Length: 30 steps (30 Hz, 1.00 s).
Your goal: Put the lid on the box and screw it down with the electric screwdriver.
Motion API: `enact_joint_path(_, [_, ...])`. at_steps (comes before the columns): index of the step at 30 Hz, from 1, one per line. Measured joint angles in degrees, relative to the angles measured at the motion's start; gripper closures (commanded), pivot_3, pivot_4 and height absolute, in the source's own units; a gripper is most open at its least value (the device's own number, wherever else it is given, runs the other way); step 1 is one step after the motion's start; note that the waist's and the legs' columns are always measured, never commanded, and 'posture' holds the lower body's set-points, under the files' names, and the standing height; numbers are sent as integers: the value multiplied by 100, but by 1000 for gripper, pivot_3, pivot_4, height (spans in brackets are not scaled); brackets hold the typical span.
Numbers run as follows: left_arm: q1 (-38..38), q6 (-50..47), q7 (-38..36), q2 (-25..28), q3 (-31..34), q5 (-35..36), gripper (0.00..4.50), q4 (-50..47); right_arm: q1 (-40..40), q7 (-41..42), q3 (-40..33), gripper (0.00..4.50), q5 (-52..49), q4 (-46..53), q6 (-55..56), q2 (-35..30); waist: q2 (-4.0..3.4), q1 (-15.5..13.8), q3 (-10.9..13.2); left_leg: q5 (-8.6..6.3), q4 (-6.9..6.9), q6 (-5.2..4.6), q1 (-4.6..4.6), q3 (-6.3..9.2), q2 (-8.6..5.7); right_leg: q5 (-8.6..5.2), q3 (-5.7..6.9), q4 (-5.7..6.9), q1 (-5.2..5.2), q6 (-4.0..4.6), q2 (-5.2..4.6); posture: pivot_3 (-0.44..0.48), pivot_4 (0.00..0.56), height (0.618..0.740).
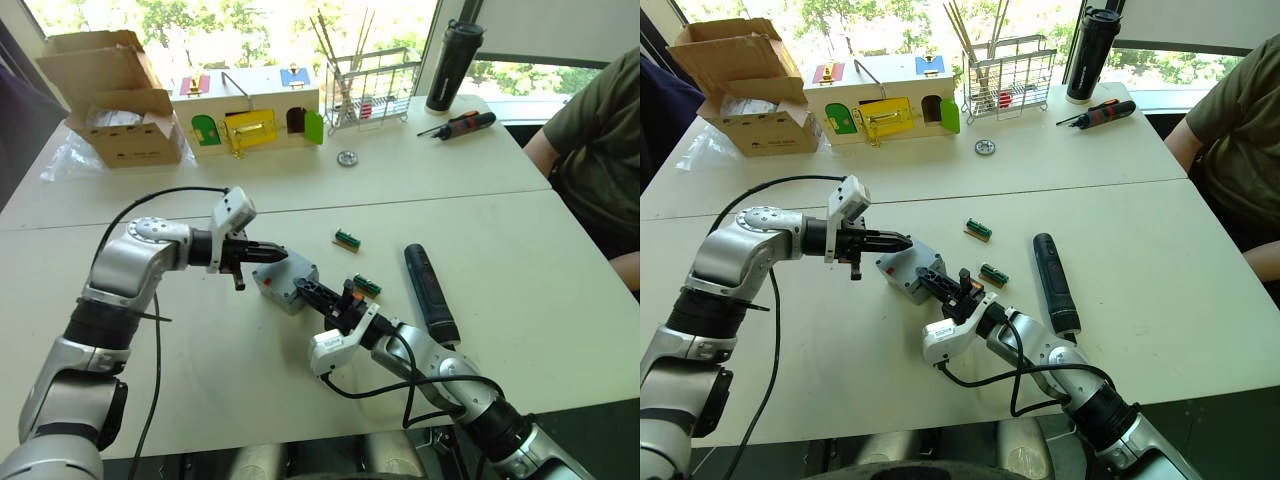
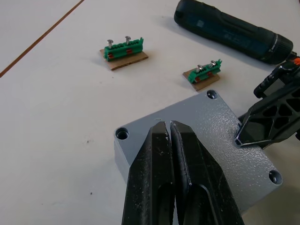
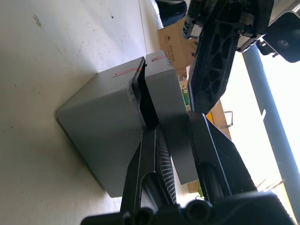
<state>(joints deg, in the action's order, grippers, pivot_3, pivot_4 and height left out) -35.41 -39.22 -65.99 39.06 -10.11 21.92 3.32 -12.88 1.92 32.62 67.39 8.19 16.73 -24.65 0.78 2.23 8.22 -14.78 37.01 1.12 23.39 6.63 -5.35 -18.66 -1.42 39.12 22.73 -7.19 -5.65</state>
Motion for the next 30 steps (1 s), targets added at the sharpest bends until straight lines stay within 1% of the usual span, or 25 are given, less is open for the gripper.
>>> enact_joint_path(2, [42,174,-35,67,-58,-94,4411,-88,4,0,-1,4382,-2,0,-2,-2,0,-3,0,0,0,0,-1,0,1,0,-1,0,-1,0,0,0,150,740])
enact_joint_path(3, [68,295,-44,94,-99,-179,4460,-133,6,7,-2,3367,-9,-1,-1,-7,0,-6,-1,0,0,0,-1,0,1,0,-1,0,-3,0,0,0,150,740])
enact_joint_path(4, [82,355,-48,95,-124,-217,4460,-152,16,15,6,3081,-20,-2,9,-20,0,-11,-1,0,1,0,-3,1,1,0,-1,-1,-5,0,0,0,150,740])
enact_joint_path(8, [110,497,-35,92,-225,-337,4460,-185,17,-1,-47,1412,-102,121,10,-14,1,-17,-12,0,1,0,-22,0,4,-1,-1,-5,-27,1,4,0,150,740])
enact_joint_path(9, [127,533,-29,89,-246,-375,4460,-190,25,-3,-73,1101,-111,166,5,-29,-1,-20,-15,-1,1,-1,-30,0,4,-1,-1,-7,-36,1,5,0,150,740])
enact_joint_path(13, [188,654,-17,66,-294,-481,4460,-176,146,12,-152,1101,-132,287,9,-183,-2,-81,-24,-9,-11,-14,-90,-4,4,-3,-3,-20,-72,1,5,0,150,740])
enact_joint_path(14, [194,719,-7,56,-326,-527,4460,-149,191,25,-188,1101,-148,326,14,-233,-5,-115,-26,-13,-12,-20,-99,-4,5,-4,-3,-39,-90,1,6,0,150,740])
enact_joint_path(18, [222,873,4,8,-371,-618,4460,-119,328,83,-275,1101,-230,453,58,-372,-16,-163,-41,-13,-12,-21,-108,3,7,-5,-2,-93,-129,-1,10,0,150,740])
enact_joint_path(23, [236,947,3,-83,-383,-671,4460,-113,472,133,-373,1101,-255,584,101,-448,-30,-199,-59,-23,-11,-35,-108,9,1,-5,-3,-98,-135,-1,7,0,150,740])
enact_joint_path(30, [260,991,19,-98,-380,-757,4460,-87,1024,100,-502,1101,-363,822,331,-790,-29,-198,-61,-26,-11,-34,-108,8,5,-6,-4,-105,-140,-3,10,0,150,740])
